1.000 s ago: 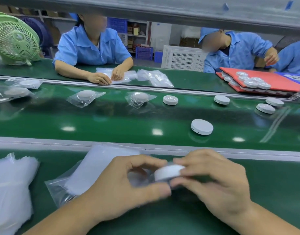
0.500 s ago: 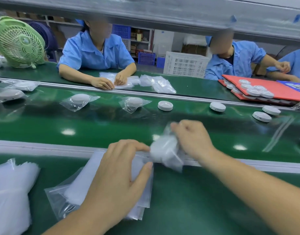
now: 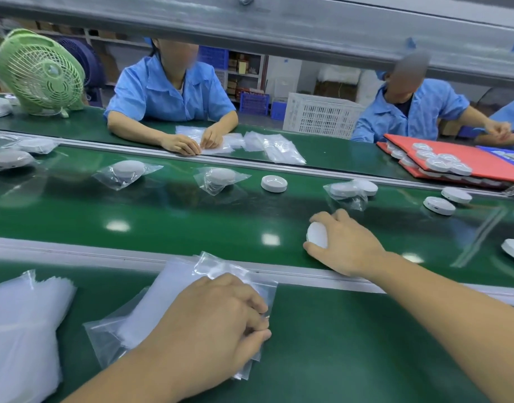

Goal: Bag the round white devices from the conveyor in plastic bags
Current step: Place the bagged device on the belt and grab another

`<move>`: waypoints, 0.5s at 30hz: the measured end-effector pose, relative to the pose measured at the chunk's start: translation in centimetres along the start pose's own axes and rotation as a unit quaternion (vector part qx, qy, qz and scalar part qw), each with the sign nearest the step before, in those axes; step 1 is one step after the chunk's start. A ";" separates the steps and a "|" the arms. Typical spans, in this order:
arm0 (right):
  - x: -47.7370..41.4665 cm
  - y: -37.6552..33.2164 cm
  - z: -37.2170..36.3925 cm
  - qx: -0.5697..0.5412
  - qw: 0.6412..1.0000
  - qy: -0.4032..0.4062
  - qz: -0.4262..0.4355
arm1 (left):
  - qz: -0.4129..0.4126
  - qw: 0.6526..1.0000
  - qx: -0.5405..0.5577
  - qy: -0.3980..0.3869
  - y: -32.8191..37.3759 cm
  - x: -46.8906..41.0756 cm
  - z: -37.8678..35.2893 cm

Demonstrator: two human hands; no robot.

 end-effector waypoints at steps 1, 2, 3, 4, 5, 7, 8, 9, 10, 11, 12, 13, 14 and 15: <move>0.6 0.4 0.2 -0.018 1.000 0.015 -0.007 | 0.006 1.000 0.007 -0.001 -0.1 0.0 -0.1; 1.3 0.6 0.4 -0.053 0.998 0.024 -0.015 | 0.010 1.000 0.017 0.002 -0.2 0.1 -0.1; 2.1 0.8 0.6 -0.103 0.994 0.035 -0.020 | 0.014 0.999 0.029 0.006 -0.2 0.2 -0.1; 3.1 0.9 0.9 -0.162 0.985 0.054 -0.019 | 0.018 0.999 0.039 0.011 -0.3 0.3 0.0; 4.3 0.8 1.2 -0.233 0.970 0.073 -0.012 | 0.024 0.998 0.051 0.017 -0.4 0.4 0.0; 7.3 0.0 1.7 -0.375 0.922 0.099 0.024 | 0.043 0.995 0.084 0.037 -0.5 0.4 0.1; 8.8 -0.4 1.8 -0.408 0.904 0.115 0.056 | 0.056 0.991 0.108 0.054 -0.6 0.4 0.2; 10.3 -0.9 2.0 -0.412 0.895 0.141 0.094 | 0.069 0.986 0.136 0.073 -0.6 0.3 0.3; 11.8 -1.5 2.4 -0.385 0.895 0.181 0.136 | 0.080 0.978 0.166 0.094 -0.7 0.2 0.4; 13.0 -2.1 2.8 -0.332 0.898 0.225 0.180 | 0.089 0.969 0.197 0.116 -0.7 0.0 0.5; 14.2 -2.7 3.1 -0.270 0.896 0.264 0.231 | 0.098 0.959 0.231 0.134 -0.6 -0.1 0.5; 15.0 -3.3 3.2 -0.218 0.886 0.293 0.285 | 0.106 0.947 0.264 0.148 -0.5 -0.1 0.5; 15.5 -3.8 3.2 -0.187 0.875 0.311 0.320 | 0.111 0.936 0.297 0.154 -0.4 -0.2 0.5; 15.7 -4.3 3.2 -0.181 0.866 0.320 0.338 | 0.114 0.926 0.326 0.152 -0.2 -0.2 0.4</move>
Point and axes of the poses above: each hand's wrist, its own x-axis away from the middle knuckle, its own z-axis out of the back of the hand, y = z × x, the point moved 3 cm from there along -x, towards the middle knuckle, and after that the axes turned 11 degrees about x, right-handed, at the moved point
